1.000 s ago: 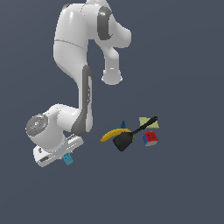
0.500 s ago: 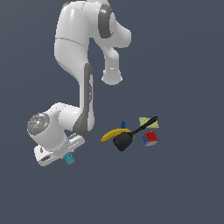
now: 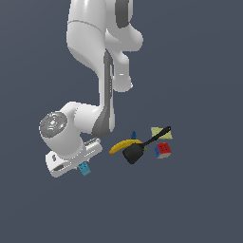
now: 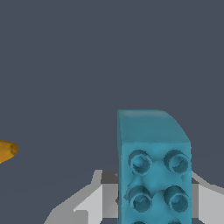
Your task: Pick up a designated object from a clutter of objects.
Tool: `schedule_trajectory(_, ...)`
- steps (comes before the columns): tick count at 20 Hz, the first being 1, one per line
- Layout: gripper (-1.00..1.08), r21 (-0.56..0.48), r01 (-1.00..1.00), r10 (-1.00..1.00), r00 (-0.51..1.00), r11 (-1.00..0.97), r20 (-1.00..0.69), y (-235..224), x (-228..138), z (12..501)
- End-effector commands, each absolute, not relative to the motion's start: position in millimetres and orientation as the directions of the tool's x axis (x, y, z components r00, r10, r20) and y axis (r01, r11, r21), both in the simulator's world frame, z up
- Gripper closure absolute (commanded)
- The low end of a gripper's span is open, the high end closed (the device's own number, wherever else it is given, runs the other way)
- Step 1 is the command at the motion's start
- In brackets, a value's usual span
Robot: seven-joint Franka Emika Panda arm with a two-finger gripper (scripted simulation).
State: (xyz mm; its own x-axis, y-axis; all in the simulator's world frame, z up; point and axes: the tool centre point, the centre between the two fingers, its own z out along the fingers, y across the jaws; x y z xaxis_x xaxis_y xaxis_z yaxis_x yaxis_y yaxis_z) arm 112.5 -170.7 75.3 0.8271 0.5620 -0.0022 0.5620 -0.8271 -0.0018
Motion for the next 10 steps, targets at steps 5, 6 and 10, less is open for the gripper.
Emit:
schedule_trajectory(5, 1.08, 0.000, 0.563, 0.563, 0.826, -0.826, -0.001, -109, 114, 130)
schedule_trajectory(6, 1.08, 0.000, 0.563, 0.563, 0.826, -0.826, -0.001, -100, 114, 139)
schedule_trajectory(10, 1.08, 0.001, 0.563, 0.563, 0.826, -0.826, -0.001, -62, 115, 173)
